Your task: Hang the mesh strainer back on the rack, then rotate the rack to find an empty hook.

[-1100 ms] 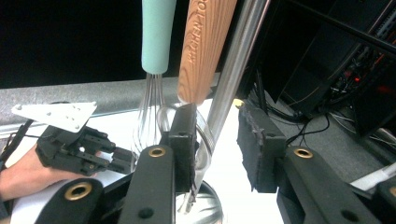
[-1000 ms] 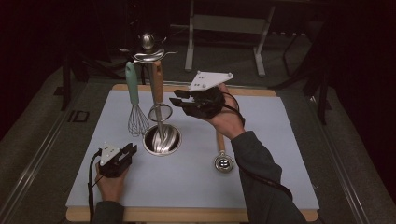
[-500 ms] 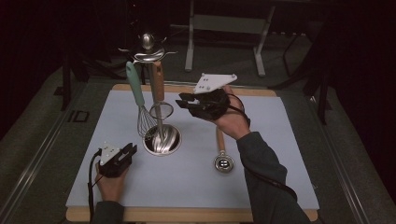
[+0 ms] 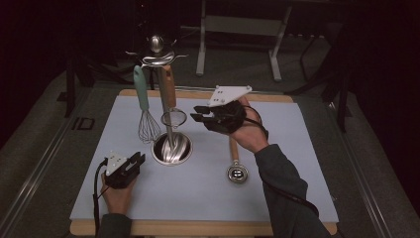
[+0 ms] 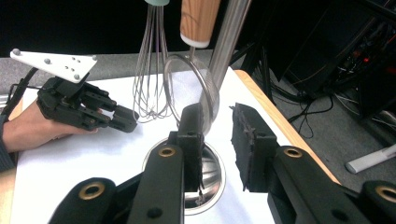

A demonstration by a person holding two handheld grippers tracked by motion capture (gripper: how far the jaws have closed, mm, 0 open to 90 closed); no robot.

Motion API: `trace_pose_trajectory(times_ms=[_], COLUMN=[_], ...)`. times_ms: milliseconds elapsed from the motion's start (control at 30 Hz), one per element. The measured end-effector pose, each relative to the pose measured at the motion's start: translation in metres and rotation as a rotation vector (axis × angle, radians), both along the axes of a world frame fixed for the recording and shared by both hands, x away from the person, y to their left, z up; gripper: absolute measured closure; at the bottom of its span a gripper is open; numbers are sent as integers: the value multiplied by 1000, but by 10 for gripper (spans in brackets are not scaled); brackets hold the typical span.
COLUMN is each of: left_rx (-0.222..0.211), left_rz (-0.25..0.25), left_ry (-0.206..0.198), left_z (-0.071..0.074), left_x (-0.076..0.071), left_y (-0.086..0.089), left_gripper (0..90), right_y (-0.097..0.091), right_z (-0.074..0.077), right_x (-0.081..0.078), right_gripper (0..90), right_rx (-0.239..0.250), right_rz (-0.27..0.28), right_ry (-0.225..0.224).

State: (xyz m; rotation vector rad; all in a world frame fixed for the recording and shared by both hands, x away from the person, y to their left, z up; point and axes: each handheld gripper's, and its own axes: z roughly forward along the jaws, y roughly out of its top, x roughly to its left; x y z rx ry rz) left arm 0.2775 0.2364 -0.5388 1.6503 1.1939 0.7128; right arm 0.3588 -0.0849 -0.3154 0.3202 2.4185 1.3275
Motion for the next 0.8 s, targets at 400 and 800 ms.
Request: trace_pose_trajectory(times_ms=[400, 800], left_rx=[3, 4], left_rz=[-3, 1], left_ry=[1, -11], left_z=[0, 0], left_x=[0, -1], left_y=[0, 0], left_gripper=[750, 752], right_y=[-17, -34], right_z=[-11, -30], right_x=[2, 4], right_gripper=[731, 709], right_rx=[3, 0], right_rz=[-28, -57], right_ry=[34, 64])
